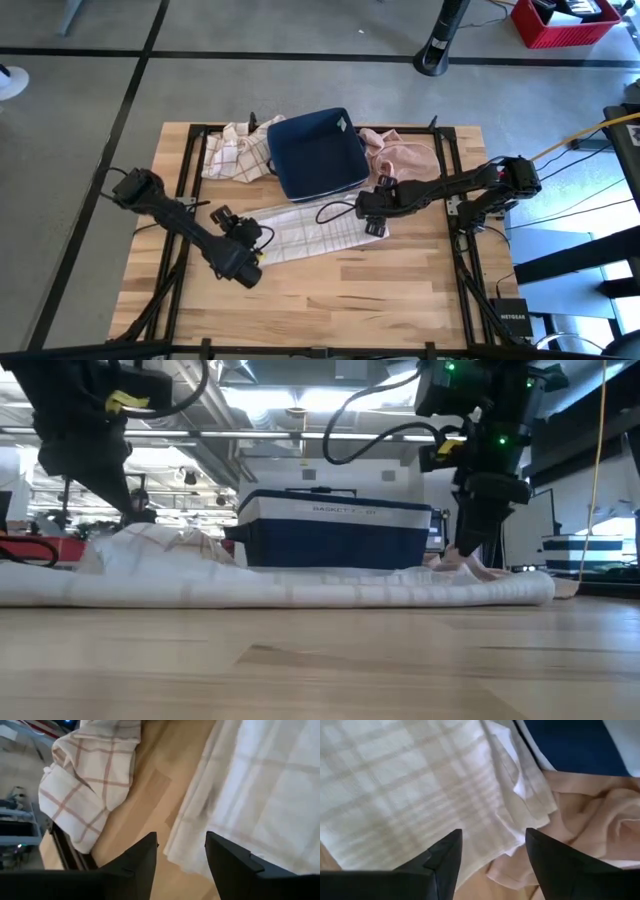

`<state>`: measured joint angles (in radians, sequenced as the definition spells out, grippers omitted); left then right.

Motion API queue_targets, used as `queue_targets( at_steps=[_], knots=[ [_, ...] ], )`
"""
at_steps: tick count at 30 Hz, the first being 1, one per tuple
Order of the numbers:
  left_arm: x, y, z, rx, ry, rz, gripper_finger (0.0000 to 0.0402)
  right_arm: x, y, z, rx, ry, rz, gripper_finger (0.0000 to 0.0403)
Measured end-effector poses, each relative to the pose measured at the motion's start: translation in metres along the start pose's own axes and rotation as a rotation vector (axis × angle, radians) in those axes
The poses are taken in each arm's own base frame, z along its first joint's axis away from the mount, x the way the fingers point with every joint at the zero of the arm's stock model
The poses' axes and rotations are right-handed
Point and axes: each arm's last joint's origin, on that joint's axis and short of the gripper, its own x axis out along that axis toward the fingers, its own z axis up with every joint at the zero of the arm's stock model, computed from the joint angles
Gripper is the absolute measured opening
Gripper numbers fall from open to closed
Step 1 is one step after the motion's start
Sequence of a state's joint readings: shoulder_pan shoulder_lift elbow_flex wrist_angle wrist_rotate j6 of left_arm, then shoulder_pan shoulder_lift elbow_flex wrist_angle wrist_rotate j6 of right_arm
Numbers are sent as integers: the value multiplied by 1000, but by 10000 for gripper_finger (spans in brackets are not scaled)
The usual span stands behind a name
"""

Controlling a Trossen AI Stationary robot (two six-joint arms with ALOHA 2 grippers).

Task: Fold towel
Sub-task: Fold the white with gray pattern towel on the table

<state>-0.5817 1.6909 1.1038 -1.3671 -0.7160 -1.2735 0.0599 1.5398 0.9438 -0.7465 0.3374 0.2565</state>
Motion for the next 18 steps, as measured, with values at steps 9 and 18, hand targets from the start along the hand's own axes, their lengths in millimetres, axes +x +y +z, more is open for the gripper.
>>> queue_targets(
  at_steps=[9, 18],
  knots=[
    [3, 7, -23, -25, 52, 115, 134, 5, 7, -6, -23, -32, -33, 220],
    [11, -53, -12, -23, -129, -402, 133, 24, 21, -2, -76, -181, 209, 221]
  ],
)
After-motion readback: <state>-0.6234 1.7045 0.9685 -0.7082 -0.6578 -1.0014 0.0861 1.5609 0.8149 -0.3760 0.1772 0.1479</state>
